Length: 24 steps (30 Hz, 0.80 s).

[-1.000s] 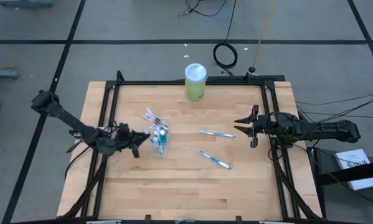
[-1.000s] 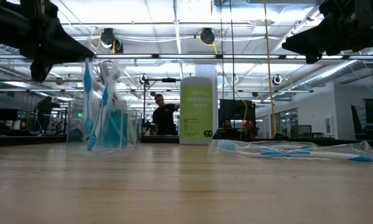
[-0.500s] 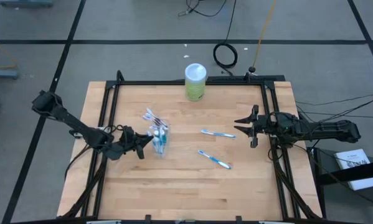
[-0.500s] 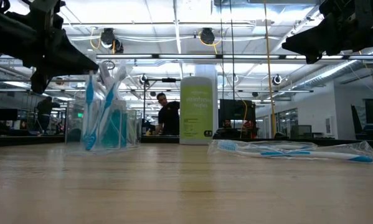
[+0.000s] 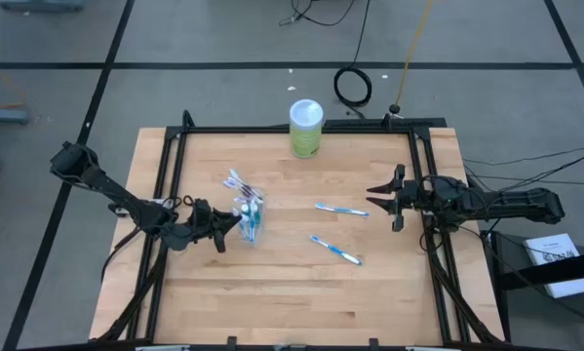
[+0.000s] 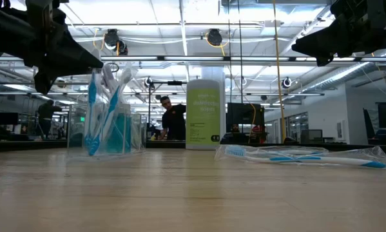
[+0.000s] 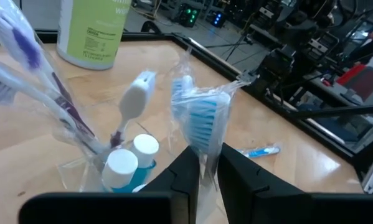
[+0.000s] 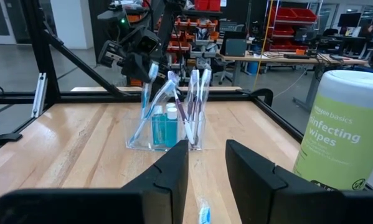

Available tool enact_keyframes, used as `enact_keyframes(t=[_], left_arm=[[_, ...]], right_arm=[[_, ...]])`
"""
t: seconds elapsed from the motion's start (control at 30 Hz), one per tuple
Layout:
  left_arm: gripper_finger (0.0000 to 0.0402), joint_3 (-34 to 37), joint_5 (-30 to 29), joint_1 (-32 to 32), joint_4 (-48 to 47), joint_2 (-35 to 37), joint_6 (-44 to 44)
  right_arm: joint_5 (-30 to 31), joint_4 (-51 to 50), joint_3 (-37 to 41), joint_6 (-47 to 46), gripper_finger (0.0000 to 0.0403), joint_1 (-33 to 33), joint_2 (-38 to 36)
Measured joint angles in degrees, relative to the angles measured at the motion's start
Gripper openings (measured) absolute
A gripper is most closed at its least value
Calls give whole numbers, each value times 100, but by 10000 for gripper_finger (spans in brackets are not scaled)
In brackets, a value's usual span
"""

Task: Pick & Place toothbrushing station
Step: Put the blue toothbrush into the transparent organizer

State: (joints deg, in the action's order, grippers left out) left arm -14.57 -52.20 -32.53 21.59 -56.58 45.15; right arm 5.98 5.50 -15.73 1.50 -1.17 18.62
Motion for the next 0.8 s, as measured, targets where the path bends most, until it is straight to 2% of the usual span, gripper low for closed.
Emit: enact_keyframes(t=[0.17, 0.53, 0.67, 0.8], left_arm=[[86, 0, -33, 0, 2, 0, 22], [243, 0, -34, 0, 277, 95, -250], [271, 0, -54, 0, 354, 421, -481], [283, -1, -64, 0, 520, 833, -825]], right_arm=[[0, -9, 0, 0, 98, -2, 1], [0, -9, 0, 0, 98, -1, 1], [0, -9, 0, 0, 98, 0, 1], [0, -9, 0, 0, 98, -1, 1]])
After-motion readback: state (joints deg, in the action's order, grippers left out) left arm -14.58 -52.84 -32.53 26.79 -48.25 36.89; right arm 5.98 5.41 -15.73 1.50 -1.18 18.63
